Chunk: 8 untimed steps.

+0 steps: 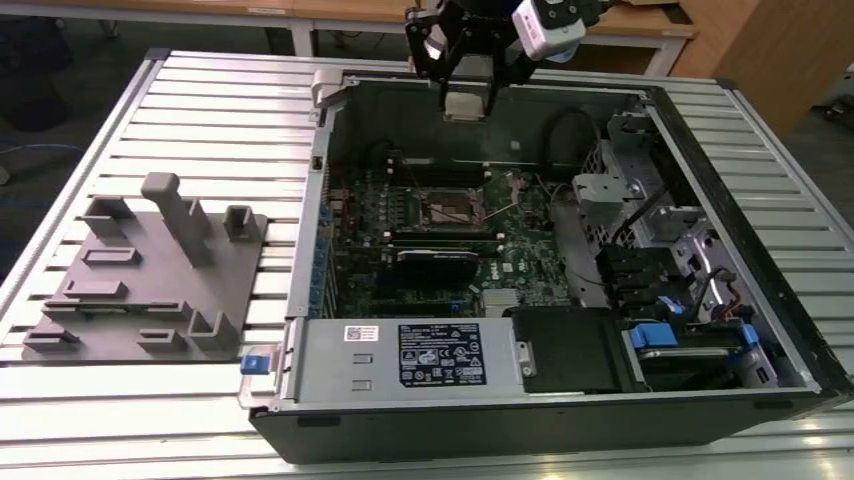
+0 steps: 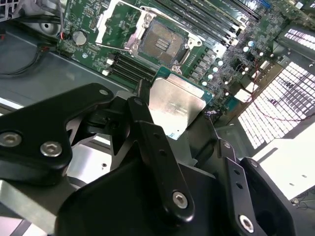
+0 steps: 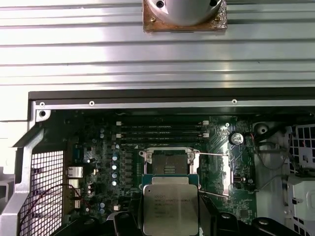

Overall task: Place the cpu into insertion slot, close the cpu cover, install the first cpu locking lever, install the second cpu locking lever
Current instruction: 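Place the cpu into insertion slot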

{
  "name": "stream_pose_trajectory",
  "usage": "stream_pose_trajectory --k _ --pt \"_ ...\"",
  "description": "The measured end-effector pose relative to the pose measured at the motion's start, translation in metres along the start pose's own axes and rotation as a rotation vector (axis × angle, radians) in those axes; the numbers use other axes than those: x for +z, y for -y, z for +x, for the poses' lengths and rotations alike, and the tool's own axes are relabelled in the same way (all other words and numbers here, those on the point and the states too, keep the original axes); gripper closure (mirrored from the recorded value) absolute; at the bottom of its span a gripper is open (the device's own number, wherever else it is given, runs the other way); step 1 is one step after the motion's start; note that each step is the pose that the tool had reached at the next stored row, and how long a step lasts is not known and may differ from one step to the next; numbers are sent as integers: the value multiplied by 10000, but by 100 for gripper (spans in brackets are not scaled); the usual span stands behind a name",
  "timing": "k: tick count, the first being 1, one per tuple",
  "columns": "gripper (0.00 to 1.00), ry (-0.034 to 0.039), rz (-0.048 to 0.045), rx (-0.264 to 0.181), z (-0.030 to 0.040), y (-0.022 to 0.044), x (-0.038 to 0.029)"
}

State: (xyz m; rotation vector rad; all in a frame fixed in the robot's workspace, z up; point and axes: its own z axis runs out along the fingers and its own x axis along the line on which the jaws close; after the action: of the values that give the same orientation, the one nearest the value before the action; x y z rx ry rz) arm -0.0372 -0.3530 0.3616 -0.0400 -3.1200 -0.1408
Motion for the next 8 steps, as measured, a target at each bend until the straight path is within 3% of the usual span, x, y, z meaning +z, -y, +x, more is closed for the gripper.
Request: stream_pose_trajectory --k 8 --pt "46 0 1 0 -2 9 97"
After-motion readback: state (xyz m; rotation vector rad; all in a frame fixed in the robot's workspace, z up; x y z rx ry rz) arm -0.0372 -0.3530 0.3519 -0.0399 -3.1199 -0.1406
